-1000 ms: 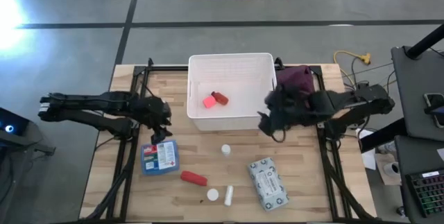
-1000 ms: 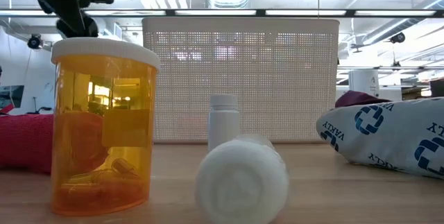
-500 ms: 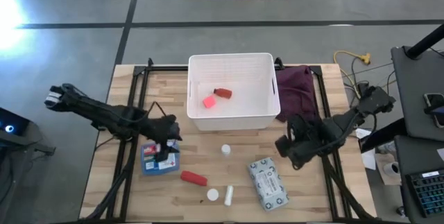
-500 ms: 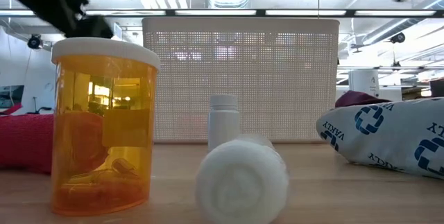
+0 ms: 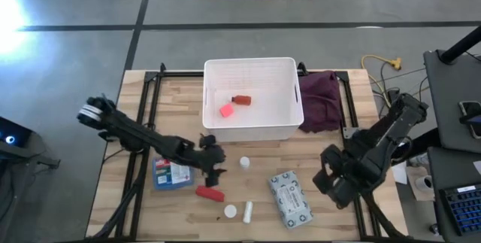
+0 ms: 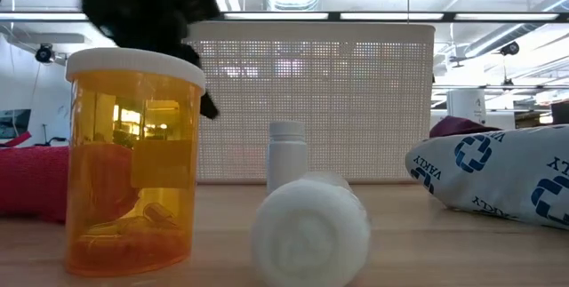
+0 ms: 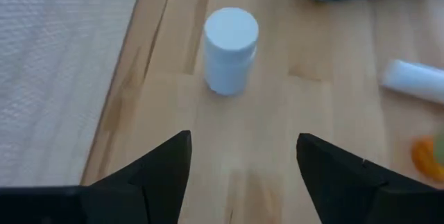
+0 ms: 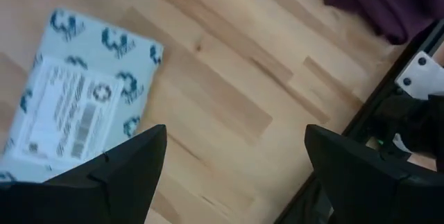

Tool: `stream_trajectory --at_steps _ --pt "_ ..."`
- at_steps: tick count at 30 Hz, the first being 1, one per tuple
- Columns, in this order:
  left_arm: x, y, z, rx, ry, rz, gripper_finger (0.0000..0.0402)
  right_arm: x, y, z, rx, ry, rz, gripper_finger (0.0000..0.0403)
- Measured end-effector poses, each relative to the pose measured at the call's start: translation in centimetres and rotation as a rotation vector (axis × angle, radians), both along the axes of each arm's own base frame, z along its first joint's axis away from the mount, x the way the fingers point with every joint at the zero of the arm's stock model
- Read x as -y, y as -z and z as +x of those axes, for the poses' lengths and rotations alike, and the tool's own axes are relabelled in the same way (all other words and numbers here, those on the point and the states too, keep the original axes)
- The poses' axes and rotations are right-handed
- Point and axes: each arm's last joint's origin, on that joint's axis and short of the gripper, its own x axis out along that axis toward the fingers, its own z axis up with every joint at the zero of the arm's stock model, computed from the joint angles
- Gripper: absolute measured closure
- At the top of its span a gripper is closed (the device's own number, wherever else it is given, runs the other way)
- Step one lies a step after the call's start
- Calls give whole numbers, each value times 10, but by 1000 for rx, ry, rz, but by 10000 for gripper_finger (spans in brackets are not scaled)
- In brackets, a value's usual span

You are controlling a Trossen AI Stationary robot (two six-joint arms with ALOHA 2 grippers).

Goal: Pick & place medical supplies in basket/bin
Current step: Put the white medicine bottle into the white bin

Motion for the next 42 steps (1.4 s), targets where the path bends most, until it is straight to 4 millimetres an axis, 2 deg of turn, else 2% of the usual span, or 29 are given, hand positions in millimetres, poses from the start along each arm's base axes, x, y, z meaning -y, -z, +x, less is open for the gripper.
stream_trajectory --at_steps 8,14,19,27,33,42 --pt "18 7 56 -35 -45 73 110 -16 10 -21 -7 -70 -11 69" --pt "22 17 78 -68 -102 101 106 -20 15 -30 -3 -91 -27 69" --pt "19 30 80 -89 -164 69 106 -21 15 -31 9 -108 -44 69" --pt "8 36 87 10 -210 34 107 -19 21 -32 15 -107 -75 69" --pt "6 47 79 -21 -209 48 107 -18 23 -32 17 -96 -75 69" --pt "3 55 78 89 -213 4 151 -17 27 -32 13 -79 -81 69"
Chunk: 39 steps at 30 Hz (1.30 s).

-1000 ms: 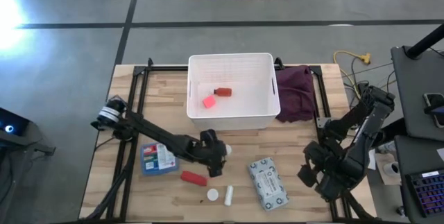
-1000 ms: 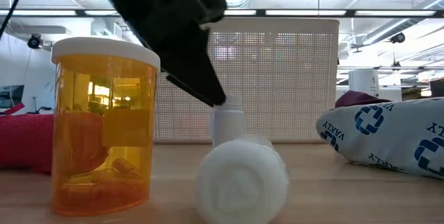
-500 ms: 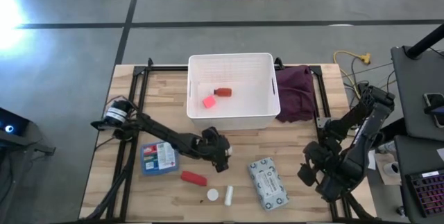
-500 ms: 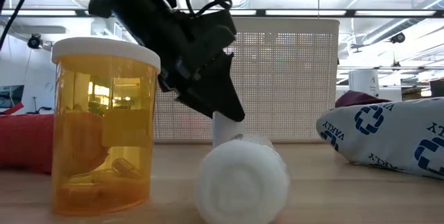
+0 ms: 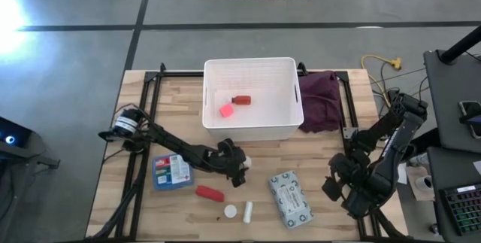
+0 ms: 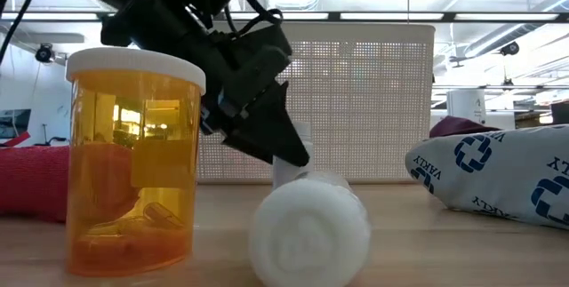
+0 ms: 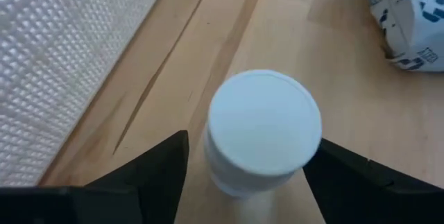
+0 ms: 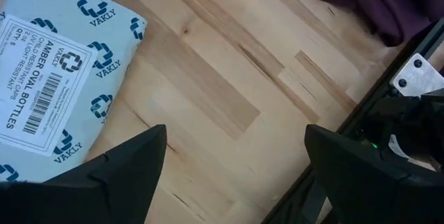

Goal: Pick & place medical supplies in basket/bin
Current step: Put the white medicine bottle into the white bin

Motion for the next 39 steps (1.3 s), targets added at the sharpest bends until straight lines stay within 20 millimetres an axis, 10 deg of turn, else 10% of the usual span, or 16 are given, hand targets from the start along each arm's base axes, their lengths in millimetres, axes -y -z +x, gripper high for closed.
stream_trajectory --at_steps 14,20,27,33,39 --pt "4 -20 10 62 40 29 239 0 1 0 -3 0 -4 69" --pt "11 -86 19 183 58 8 232 2 4 -1 -9 1 -14 69" --pt "4 -208 6 264 44 128 226 4 -1 0 57 -14 -25 69" --pt "-37 -274 -22 61 -81 277 225 17 -15 0 241 -16 -56 70" --pt "-119 -280 -32 -108 -238 241 225 33 -25 10 349 -40 -142 69"
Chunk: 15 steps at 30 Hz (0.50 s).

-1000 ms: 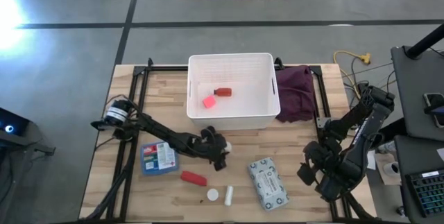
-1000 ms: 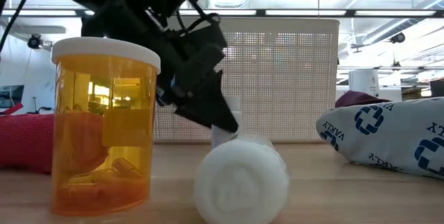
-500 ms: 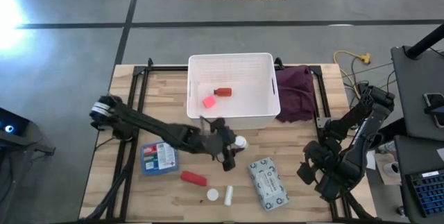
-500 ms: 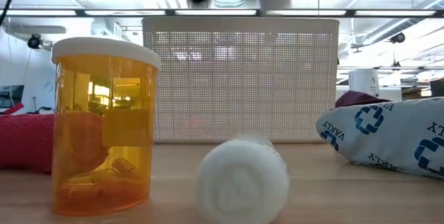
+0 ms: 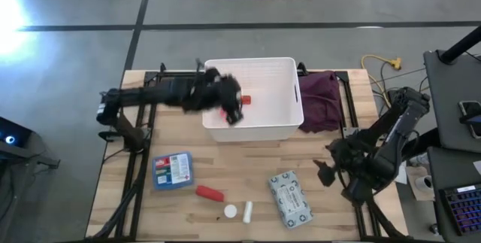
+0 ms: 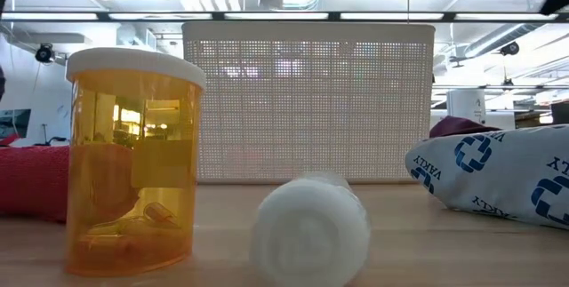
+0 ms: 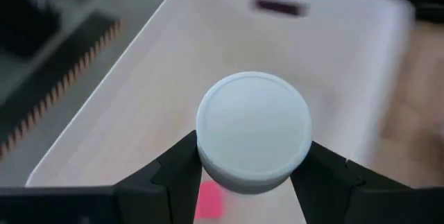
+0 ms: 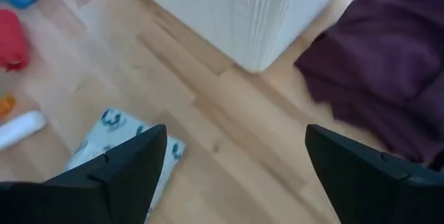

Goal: Pick & place medical supplies in basket/bin
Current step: Put the white medicine bottle into the white bin

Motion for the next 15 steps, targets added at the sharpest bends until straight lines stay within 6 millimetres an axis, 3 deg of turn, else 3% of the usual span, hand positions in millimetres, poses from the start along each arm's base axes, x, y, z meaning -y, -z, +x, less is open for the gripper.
stream_trajectory --at_steps 4,7,10,15 --pt "-52 16 -4 -45 -78 -86 225 11 -1 17 -18 -10 -27 69" --pt "-78 30 -9 -93 -125 -102 224 19 -4 34 24 -6 5 69" --pt "-90 42 -11 -122 -144 -121 217 26 -8 50 82 -10 34 69" --pt "-88 48 -11 -166 -52 -131 175 36 -13 66 141 -18 39 69"
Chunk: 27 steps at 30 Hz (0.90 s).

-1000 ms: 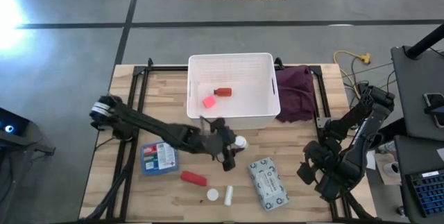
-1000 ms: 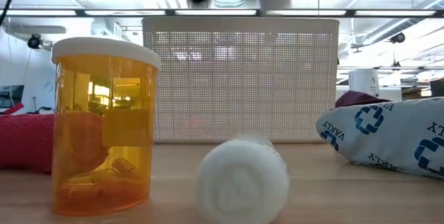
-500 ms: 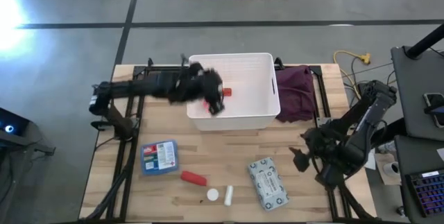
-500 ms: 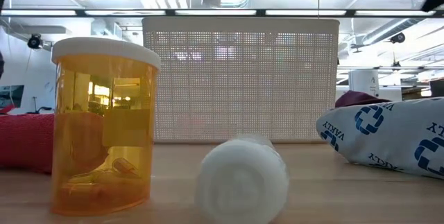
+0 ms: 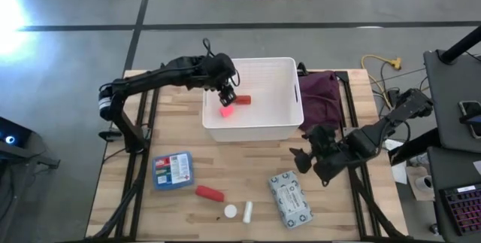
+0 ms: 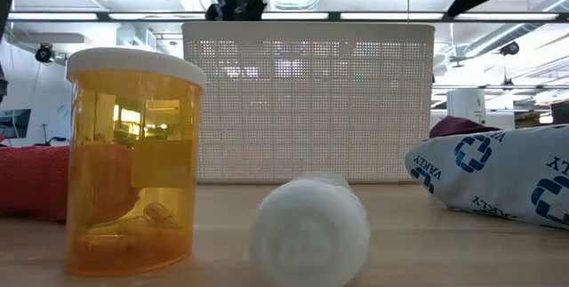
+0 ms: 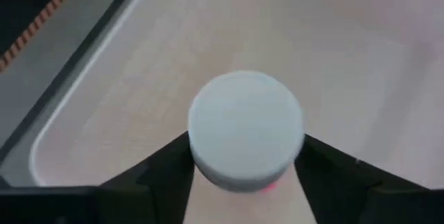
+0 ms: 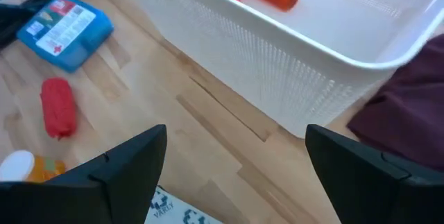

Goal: Pick & place medical supplies in basket/bin
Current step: Put the white medicine bottle into the white bin, then put the light blue mailer bag into the white bin

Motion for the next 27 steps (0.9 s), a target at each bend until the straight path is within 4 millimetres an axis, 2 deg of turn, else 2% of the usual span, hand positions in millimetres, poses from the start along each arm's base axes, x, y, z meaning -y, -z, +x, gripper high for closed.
stream_trajectory --at_steps 4,10,14,16,19,22,25,27 --pt "9 -8 -6 -59 68 -4 130 2 0 2 8 6 5 71" --pt "39 -45 -32 46 100 52 108 -1 1 2 -50 -58 42 72" --pt "89 -64 -55 201 159 -58 107 -3 6 -4 -201 -160 149 72" --pt "117 -65 -65 257 174 -155 107 -4 12 -9 -298 -177 246 73" --pt "154 -49 -68 315 132 -274 107 -7 30 -14 -418 -162 410 74" --pt "190 -18 -59 407 105 -434 107 -11 55 -19 -494 -149 546 74" --pt "221 18 -46 547 86 -613 107 -18 85 -20 -472 -169 644 74" --pt "230 42 -35 655 45 -705 107 -25 102 -20 -381 -216 711 74"
